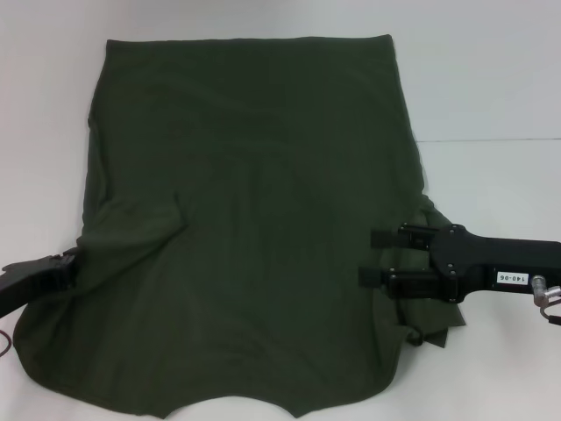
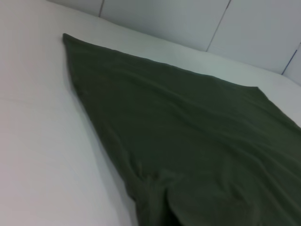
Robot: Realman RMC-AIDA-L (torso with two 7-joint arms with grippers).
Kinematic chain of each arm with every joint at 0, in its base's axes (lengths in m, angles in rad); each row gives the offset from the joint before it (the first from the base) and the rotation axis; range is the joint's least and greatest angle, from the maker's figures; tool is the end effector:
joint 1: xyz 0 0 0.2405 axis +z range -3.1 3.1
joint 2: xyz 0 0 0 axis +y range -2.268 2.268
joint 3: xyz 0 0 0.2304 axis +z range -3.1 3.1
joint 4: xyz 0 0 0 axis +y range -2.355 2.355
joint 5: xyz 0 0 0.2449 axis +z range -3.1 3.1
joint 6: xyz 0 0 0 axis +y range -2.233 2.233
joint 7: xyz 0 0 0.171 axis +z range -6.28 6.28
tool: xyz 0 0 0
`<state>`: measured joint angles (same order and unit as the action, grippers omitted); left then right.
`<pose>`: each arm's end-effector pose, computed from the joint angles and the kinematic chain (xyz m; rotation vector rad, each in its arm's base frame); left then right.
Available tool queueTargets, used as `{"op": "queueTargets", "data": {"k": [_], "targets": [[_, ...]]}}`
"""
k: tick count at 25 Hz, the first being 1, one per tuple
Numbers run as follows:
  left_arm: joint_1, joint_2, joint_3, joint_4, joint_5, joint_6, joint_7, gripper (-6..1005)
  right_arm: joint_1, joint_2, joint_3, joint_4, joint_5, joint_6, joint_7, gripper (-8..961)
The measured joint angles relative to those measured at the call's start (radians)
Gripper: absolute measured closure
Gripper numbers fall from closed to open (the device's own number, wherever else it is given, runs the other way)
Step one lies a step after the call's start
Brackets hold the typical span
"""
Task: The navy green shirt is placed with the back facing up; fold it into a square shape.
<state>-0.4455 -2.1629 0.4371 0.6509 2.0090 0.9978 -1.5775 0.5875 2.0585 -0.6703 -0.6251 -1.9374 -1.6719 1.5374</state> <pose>-0.3655 0.3784 0.0130 -1.9274 -1.1913 -0.5542 0.2207 0.3590 0.0001 -2.7722 0.7629 0.9115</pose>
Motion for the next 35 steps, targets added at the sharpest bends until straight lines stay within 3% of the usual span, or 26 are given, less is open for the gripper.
{"op": "queueTargets", "data": {"k": [5,11,21,26,29,34,35], "targets": [[-0.001,0.0,0.0,0.005,-0.001,0.059,-0.014,1001,0.001,0.0,0.0,0.001,0.0,0.0,-0.001,102],[-0.009,0.0,0.003,0.013,0.001,0.164,-0.021,1000,0.001,0.0,0.0,0.0,0.0,0.0,-0.002,103],[-0.006,-0.003,0.038,0.007,0.002,0.205,-0.018,998,-0.004,0.0,0.0,-0.002,0.0,0.0,-0.003,104],[-0.005,-0.002,0.059,0.002,0.014,0.241,-0.018,948,-0.003,0.0,0.0,-0.004,0.0,0.0,-0.004,105],[-0.013,-0.003,0.109,-0.004,0.04,0.244,-0.023,717,-0.002,0.0,0.0,-0.004,0.0,0.001,-0.004,105],[-0.026,-0.004,0.176,-0.006,0.064,0.254,-0.027,479,0.001,0.0,0.0,-0.005,0.0,0.001,-0.004,106],[-0.027,-0.004,0.184,-0.006,0.064,0.258,-0.028,475,0.001,0.0,0.0,-0.005,0.0,0.002,-0.004,106]]}}
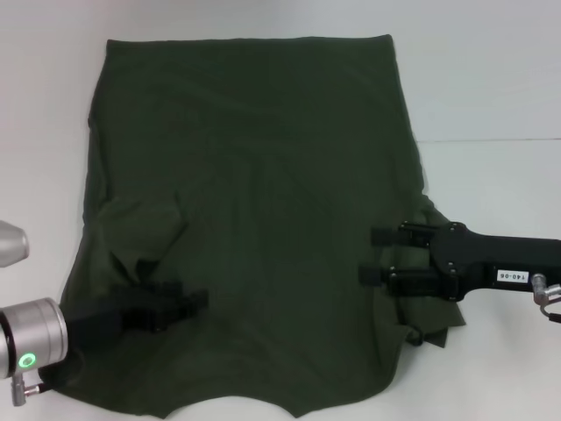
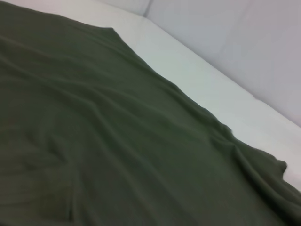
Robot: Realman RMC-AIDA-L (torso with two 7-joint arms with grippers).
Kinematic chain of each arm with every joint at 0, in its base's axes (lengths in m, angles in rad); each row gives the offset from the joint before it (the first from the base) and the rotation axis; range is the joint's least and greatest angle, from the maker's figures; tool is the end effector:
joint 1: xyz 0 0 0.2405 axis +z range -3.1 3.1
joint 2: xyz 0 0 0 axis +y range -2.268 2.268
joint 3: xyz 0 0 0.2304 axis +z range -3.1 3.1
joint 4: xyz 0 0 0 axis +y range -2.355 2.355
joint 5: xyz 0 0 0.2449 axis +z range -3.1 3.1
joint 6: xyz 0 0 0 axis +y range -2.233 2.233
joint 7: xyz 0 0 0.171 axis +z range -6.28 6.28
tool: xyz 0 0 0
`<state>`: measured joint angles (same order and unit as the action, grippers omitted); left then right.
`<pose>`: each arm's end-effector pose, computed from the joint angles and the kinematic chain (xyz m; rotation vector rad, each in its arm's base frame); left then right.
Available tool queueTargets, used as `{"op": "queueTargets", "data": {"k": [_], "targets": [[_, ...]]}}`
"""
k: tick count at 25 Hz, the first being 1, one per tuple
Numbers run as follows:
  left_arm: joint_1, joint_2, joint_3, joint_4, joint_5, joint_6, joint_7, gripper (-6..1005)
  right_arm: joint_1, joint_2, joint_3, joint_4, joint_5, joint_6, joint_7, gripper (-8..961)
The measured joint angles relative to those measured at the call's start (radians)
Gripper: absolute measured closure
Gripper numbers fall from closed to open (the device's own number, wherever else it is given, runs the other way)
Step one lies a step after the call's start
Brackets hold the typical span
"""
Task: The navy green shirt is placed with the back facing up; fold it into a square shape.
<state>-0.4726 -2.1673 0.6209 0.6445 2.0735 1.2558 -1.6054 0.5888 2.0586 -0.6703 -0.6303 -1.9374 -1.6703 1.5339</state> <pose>-0.3021 0.3606 -0.0394 -2.3890 -1.1249 -0.5897 0.2200 0.3601 0.0011 -2.7716 0.7501 0.9074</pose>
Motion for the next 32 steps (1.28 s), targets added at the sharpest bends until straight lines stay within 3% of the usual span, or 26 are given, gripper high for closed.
{"op": "queueTargets", "data": {"k": [6,16,23,32], "targets": [[0.001,0.001,-0.035,0.012,-0.01,0.011,-0.001,454,0.0,0.0,0.004,0.0,0.0,0.001,0.0,106],[0.013,0.011,-0.252,0.023,-0.075,-0.061,0.003,438,-0.004,-0.001,0.011,0.002,0.0,0.001,0.002,108],[-0.002,0.004,-0.242,-0.028,-0.07,-0.215,0.0,439,-0.004,-0.002,0.011,0.001,0.0,-0.001,0.007,108],[-0.031,0.003,-0.21,-0.076,-0.075,-0.188,0.0,438,0.002,-0.002,0.008,-0.001,0.0,-0.006,0.008,109]]}}
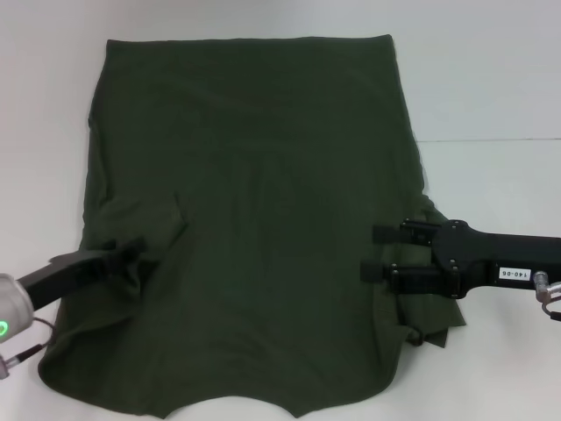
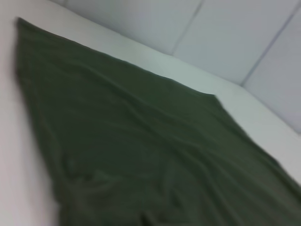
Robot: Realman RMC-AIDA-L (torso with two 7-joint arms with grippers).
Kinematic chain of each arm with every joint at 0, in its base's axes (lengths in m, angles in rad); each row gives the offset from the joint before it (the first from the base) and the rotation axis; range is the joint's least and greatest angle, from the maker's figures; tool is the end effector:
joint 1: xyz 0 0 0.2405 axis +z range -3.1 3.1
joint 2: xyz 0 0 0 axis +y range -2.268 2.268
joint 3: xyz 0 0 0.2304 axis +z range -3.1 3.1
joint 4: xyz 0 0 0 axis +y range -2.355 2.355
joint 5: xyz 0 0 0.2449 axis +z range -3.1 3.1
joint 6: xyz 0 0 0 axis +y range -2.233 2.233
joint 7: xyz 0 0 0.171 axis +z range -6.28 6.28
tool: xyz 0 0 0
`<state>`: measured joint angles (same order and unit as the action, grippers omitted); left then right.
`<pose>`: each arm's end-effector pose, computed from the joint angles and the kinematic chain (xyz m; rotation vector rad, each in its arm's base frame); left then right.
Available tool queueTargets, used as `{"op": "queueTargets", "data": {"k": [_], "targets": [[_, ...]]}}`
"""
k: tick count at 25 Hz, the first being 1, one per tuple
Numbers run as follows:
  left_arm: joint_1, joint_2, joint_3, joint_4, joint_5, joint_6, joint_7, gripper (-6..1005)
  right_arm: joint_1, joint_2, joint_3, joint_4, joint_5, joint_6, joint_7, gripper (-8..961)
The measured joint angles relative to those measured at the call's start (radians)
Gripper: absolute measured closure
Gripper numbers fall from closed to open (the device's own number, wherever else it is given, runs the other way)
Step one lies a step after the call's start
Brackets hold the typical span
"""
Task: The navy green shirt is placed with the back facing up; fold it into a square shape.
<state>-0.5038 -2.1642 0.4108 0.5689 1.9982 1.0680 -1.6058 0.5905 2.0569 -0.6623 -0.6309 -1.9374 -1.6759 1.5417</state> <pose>-0.3365 0.3848 -0.0121 -1.9960 -1.2607 -0.6939 0.2196 0.3605 0.0032 -2.7675 0.7578 0.9164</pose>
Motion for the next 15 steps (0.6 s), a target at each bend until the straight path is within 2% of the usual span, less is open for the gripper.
{"op": "queueTargets", "data": {"k": [9,11,13,14,15], "targets": [[-0.026,0.0,0.087,-0.025,0.004,0.21,-0.001,439,-0.009,0.0,0.001,-0.001,0.0,-0.003,-0.003,110],[-0.029,0.0,0.09,-0.024,0.001,0.28,0.001,439,-0.009,-0.001,0.006,-0.001,0.0,-0.004,-0.001,111],[-0.03,0.0,0.089,-0.023,0.0,0.297,0.002,439,-0.009,-0.004,0.014,-0.001,0.0,-0.003,0.0,111],[-0.03,0.001,0.081,-0.02,-0.011,0.373,0.008,438,-0.009,-0.006,0.019,-0.001,0.0,-0.001,0.002,111],[-0.03,0.001,0.08,-0.02,-0.014,0.382,0.009,438,-0.009,-0.008,0.025,-0.001,0.0,0.001,0.005,111]]}}
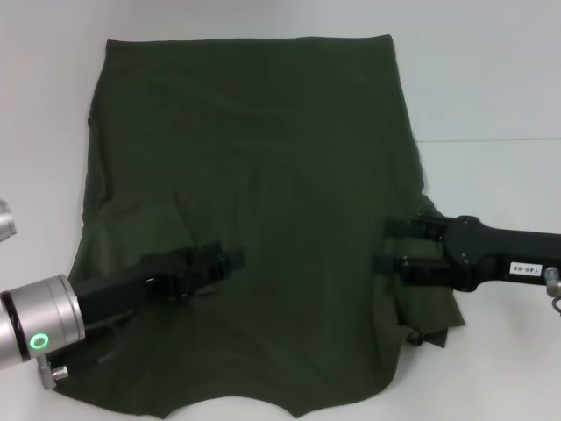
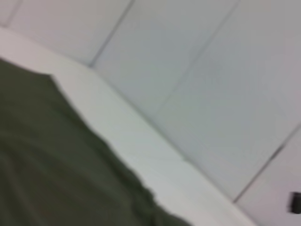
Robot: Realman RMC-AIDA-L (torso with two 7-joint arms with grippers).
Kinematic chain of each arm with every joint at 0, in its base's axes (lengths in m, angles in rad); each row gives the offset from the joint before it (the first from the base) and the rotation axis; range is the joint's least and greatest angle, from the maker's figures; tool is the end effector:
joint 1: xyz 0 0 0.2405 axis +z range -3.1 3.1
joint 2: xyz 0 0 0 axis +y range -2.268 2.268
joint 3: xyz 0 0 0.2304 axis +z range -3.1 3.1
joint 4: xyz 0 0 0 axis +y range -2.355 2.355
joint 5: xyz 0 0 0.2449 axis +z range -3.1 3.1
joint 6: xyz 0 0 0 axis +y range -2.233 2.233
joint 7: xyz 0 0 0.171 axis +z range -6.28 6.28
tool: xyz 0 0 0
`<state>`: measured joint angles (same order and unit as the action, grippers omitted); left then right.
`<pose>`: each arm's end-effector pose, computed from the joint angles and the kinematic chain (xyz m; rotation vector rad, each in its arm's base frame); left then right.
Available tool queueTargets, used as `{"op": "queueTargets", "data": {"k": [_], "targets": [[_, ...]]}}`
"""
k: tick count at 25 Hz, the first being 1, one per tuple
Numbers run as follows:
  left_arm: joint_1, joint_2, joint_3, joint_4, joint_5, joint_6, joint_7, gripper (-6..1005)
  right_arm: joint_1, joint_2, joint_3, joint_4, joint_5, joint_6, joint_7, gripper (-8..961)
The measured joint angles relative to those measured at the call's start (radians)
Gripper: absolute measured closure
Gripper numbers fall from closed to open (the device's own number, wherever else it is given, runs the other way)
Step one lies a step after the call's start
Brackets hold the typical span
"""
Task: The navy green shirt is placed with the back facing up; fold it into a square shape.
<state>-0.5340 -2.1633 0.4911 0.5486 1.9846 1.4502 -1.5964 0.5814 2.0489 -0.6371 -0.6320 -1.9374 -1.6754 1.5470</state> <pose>-0.2614 0.3578 -0.0367 -2.4132 -1.1625 -0.9642 0.2257 0.3615 0.0104 -2.7318 0.7768 0.9238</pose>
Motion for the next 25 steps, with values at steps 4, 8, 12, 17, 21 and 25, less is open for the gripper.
{"op": "queueTargets", "data": {"k": [4,8,12,17,21,25], "targets": [[0.005,0.0,0.002,-0.005,-0.036,0.054,0.04,438,-0.002,-0.015,0.035,-0.001,-0.001,0.002,0.06,112],[0.0,-0.001,0.015,-0.031,-0.043,0.057,0.116,439,-0.005,-0.051,0.048,-0.008,-0.008,0.015,0.212,112],[-0.001,-0.006,0.061,-0.047,-0.044,0.057,0.243,438,-0.027,-0.094,0.056,-0.04,-0.012,0.073,0.406,113],[-0.004,-0.009,0.137,-0.076,-0.038,0.045,0.401,438,-0.051,-0.139,0.053,-0.056,-0.038,0.169,0.574,113],[-0.004,-0.011,0.146,-0.105,-0.047,0.041,0.499,439,-0.053,-0.156,0.052,-0.056,-0.107,0.225,0.665,114],[-0.003,-0.011,0.143,-0.113,-0.051,0.038,0.524,439,-0.043,-0.156,0.05,-0.057,-0.177,0.25,0.706,114]]}}
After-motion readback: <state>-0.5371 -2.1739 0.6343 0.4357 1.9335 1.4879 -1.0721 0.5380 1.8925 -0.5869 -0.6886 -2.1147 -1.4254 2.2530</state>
